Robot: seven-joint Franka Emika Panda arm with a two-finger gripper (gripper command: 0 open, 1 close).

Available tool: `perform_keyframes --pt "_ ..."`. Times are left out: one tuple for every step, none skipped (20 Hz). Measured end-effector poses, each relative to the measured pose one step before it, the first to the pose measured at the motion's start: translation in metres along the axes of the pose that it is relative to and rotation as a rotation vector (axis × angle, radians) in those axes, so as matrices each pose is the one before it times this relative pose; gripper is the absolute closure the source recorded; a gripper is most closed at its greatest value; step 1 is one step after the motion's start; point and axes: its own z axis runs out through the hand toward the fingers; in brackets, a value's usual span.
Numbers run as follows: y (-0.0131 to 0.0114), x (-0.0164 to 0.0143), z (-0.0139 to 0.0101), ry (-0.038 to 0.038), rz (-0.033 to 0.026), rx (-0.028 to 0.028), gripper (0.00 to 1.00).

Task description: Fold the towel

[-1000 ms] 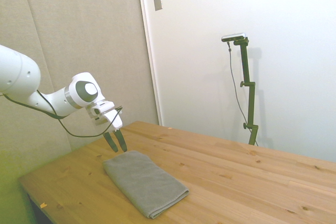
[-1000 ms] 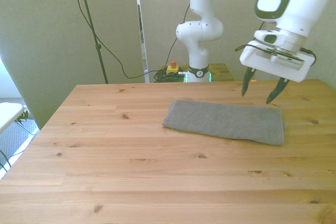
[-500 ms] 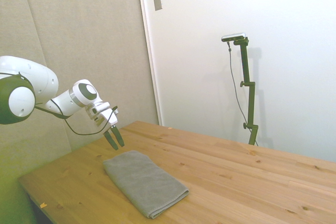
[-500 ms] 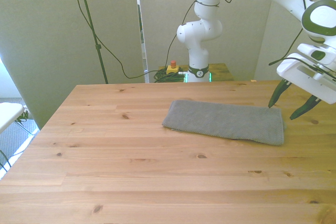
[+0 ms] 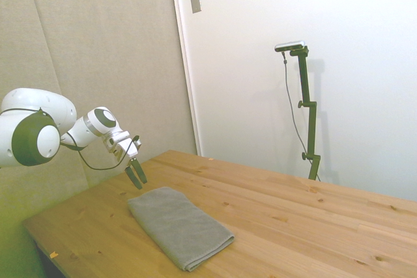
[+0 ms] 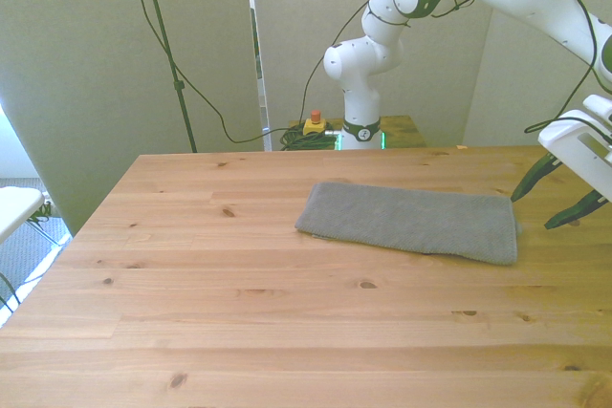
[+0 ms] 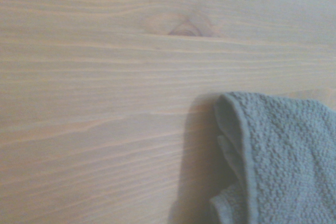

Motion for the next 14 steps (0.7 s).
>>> perform_keyframes --pt "-0.00322 -0.00187 0.00108 0.00292 0.00080 -0.00683 0.00" --pt "-0.00327 -0.00154 0.00239 0.00193 -0.00019 -0.00716 0.00" --pt "-0.00296 -0.00190 0.00300 0.00166 -0.00143 -0.00810 0.00" --pt "-0.00257 -0.00124 0.00297 0.00189 -0.00086 -0.00769 0.00" --pt "-0.00209 -0.00092 0.00232 0.00168 -0.00144 -0.00520 0.00" --pt "-0.00127 -0.00078 0.00223 0.00148 -0.00310 -0.00567 0.00" --pt "-0.00029 -0.00007 0.00196 0.00160 -0.00221 -0.00754 0.00" --pt "0.00081 0.00073 0.00127 0.00103 0.00008 -0.00910 0.00" --pt "0.00023 0.00099 0.00164 0.00009 -0.00039 -0.00526 0.00" --pt "-0.00002 0.00107 0.00199 -0.00056 -0.00265 -0.00370 0.00" --pt "0.00042 0.00183 0.00189 -0.00074 -0.00295 -0.00395 0.00" --pt "0.00080 0.00150 0.00199 -0.00036 -0.00363 -0.00430 0.00" --pt "0.00189 0.00121 0.00231 0.00036 -0.00361 -0.00549 1.00" --pt "0.00245 0.00094 0.00249 0.00069 -0.00500 -0.00542 1.00"
